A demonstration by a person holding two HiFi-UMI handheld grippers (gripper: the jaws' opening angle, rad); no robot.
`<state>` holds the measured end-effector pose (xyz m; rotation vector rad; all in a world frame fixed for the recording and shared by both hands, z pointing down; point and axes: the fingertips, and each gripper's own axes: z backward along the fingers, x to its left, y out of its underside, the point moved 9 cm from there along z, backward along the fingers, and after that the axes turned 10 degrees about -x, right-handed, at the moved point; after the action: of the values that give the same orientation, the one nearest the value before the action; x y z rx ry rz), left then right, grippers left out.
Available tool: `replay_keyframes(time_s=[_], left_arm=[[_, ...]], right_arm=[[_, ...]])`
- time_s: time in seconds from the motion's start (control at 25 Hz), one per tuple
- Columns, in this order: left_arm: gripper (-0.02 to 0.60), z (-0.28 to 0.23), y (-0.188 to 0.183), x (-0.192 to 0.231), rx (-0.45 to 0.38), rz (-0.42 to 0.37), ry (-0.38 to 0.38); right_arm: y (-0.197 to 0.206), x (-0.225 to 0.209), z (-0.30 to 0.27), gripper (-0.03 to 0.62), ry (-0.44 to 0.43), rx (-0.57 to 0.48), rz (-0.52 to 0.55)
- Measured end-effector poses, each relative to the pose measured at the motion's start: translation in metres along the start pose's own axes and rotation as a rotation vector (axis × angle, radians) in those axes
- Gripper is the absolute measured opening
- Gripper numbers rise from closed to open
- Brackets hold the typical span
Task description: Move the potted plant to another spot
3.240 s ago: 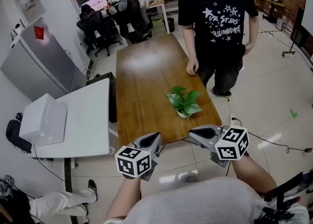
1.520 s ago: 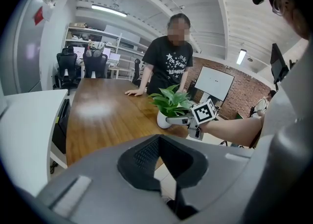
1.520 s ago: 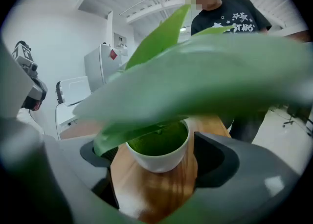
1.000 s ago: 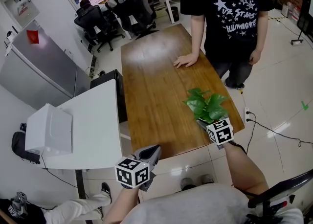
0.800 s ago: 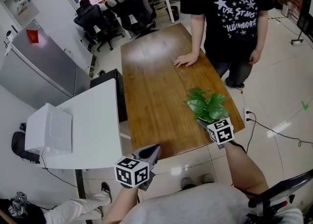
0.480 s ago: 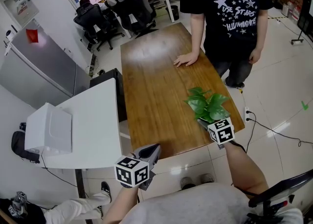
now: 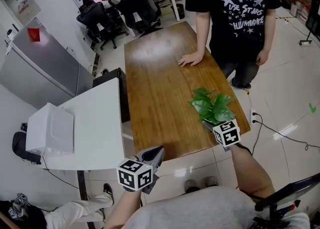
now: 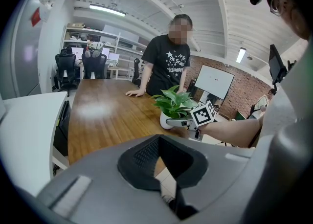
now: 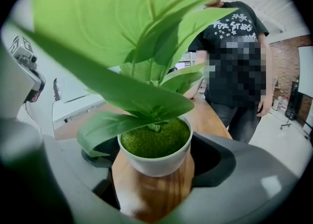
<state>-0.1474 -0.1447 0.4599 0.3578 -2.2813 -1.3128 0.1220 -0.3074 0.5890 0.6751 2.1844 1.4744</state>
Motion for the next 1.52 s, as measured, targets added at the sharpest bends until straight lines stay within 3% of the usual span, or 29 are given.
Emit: replay_keyframes(time_s=[0.8,1.12,1.52], left_arm=[[-0.003,0.020,-0.004,-0.021,-0.062,0.006,-0.043],[-0.003,0.059,0.004,-0.019,-0.114,0.041,-0.128],[-0.003,0.134,0.015,-0.011,-0.187,0.086,-0.284]], right_arm=[[-0.041,0.009,0.014,0.451,-0.067,-0.072,0.062],[-0.064,0.045,0.003,0.451,-0.159,-0.092,0.108],[-0.101,0.125,-0.024,0.451,-0.321,-0.115,0.179]])
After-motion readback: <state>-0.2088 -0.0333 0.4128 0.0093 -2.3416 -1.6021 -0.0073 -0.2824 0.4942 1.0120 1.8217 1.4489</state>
